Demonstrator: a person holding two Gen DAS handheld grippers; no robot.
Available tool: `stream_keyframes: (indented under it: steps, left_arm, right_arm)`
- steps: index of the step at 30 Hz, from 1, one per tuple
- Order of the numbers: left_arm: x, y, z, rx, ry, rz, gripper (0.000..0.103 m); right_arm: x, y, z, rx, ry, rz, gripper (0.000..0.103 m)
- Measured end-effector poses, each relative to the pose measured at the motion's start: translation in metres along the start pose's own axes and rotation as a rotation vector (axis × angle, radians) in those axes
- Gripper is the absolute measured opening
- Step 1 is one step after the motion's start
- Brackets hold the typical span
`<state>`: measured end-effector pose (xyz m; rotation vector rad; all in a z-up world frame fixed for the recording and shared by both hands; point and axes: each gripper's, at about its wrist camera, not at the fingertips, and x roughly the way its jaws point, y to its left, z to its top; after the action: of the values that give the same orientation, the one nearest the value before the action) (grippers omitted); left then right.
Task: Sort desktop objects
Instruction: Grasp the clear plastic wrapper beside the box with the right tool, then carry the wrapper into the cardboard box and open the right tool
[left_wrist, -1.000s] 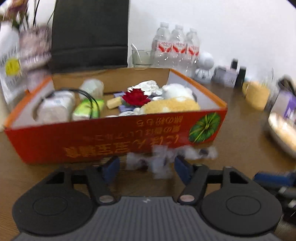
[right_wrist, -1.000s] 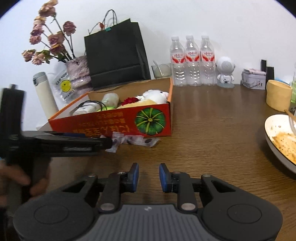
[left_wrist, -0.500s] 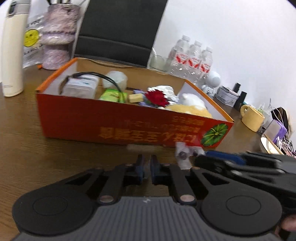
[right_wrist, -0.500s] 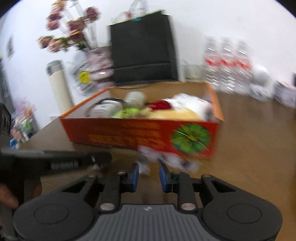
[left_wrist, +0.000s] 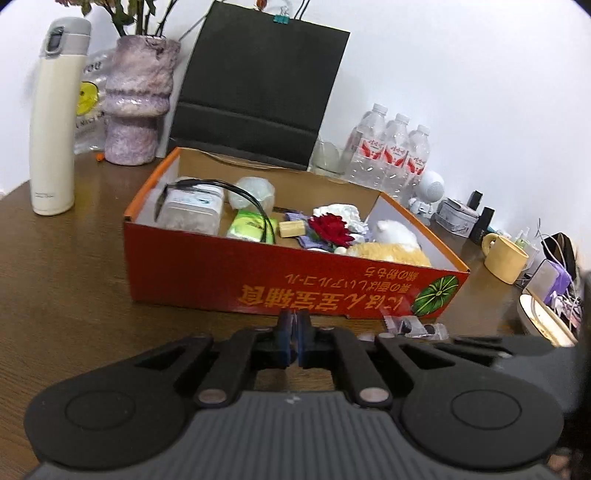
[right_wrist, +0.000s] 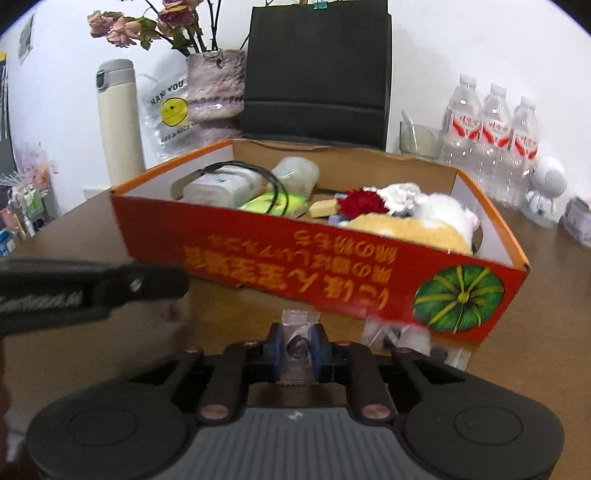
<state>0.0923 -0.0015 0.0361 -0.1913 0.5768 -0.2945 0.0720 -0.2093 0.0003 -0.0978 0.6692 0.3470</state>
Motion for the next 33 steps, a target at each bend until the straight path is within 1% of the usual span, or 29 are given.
stream_keyframes:
  steps: [2, 5, 8, 14, 18, 22, 29, 33]
  left_arm:
    - [-0.011, 0.003, -0.007, -0.023, 0.015, 0.021, 0.003]
    - [-0.035, 0.006, -0.024, -0.07, 0.042, 0.0, 0.003]
    - [-0.058, 0.001, -0.041, -0.062, 0.061, -0.026, 0.002]
    - [-0.111, -0.005, -0.05, -0.03, -0.021, -0.015, 0.002]
    - [-0.134, -0.011, -0.049, -0.042, -0.057, 0.02, 0.002]
    - [-0.153, -0.027, -0.048, -0.005, -0.112, 0.025, 0.002]
    - [-0.157, -0.047, -0.044, 0.028, -0.136, 0.001, 0.002]
    - [-0.156, -0.048, -0.036, 0.054, -0.192, 0.0, 0.002]
  right_arm:
    - [-0.02, 0.002, -0.007, -0.006, -0.018, -0.013, 0.014]
    - [-0.059, -0.006, -0.02, 0.038, -0.087, -0.008, 0.014]
    - [-0.086, -0.007, -0.032, 0.075, -0.125, 0.0, 0.014]
    - [-0.121, 0.002, -0.043, 0.084, -0.184, 0.03, 0.014]
    - [-0.146, 0.008, -0.045, 0.083, -0.245, 0.064, 0.014]
    - [-0.17, 0.013, -0.05, 0.08, -0.305, 0.085, 0.014]
    - [-0.186, 0.006, -0.053, 0.092, -0.348, 0.077, 0.014]
    - [-0.184, 0.002, -0.048, 0.098, -0.366, 0.063, 0.014]
